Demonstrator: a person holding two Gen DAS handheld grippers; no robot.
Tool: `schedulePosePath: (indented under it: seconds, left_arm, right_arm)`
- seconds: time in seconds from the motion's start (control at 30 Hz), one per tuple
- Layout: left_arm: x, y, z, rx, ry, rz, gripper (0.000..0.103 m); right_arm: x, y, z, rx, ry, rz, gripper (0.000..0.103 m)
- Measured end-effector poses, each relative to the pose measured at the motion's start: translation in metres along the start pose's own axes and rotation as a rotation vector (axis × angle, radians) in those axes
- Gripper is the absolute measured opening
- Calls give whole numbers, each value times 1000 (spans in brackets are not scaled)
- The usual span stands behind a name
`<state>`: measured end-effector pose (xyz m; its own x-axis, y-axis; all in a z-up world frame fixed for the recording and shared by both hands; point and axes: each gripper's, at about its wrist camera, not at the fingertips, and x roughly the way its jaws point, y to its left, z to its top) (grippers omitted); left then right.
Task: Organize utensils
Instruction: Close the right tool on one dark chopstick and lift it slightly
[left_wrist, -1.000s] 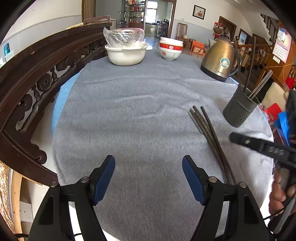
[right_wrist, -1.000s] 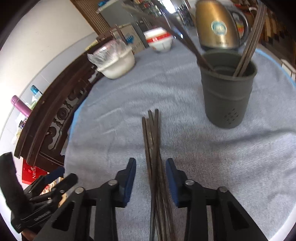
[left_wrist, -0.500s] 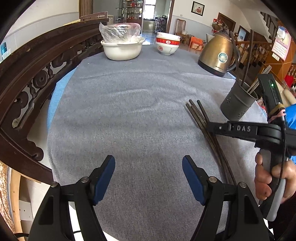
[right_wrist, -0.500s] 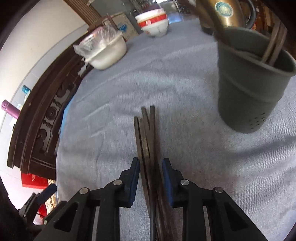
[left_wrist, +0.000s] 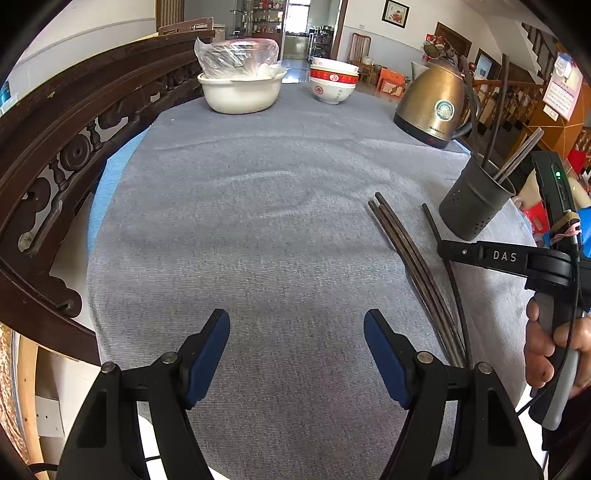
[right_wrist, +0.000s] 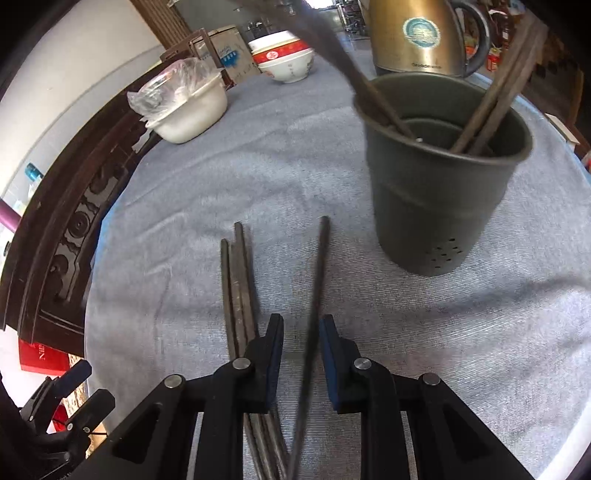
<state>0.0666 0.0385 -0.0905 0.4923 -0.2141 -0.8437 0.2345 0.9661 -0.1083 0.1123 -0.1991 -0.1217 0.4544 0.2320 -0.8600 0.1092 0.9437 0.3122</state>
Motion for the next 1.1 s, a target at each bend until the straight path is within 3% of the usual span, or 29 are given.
schedulePosePath:
  seconds: [0.3, 0.5, 0.57, 0.93, 1.1]
  left_arm:
    - [2, -1, 5, 1, 12, -15, 76]
    - [9, -6, 19, 1, 26, -71, 76]
    - [16, -8, 26, 1, 45, -98, 76]
    - [65, -36, 61, -22, 180, -208, 75]
    - [83, -53, 75, 16, 189, -149, 75]
  right_arm:
    - [13, -1, 11, 31, -31, -88, 24]
    - [25, 6, 22, -14, -48, -128, 23]
    - [25, 7, 21, -26, -43, -133, 11]
    - [5, -19, 0, -45, 11, -73, 9]
    - [3, -25, -1, -32, 7, -45, 10]
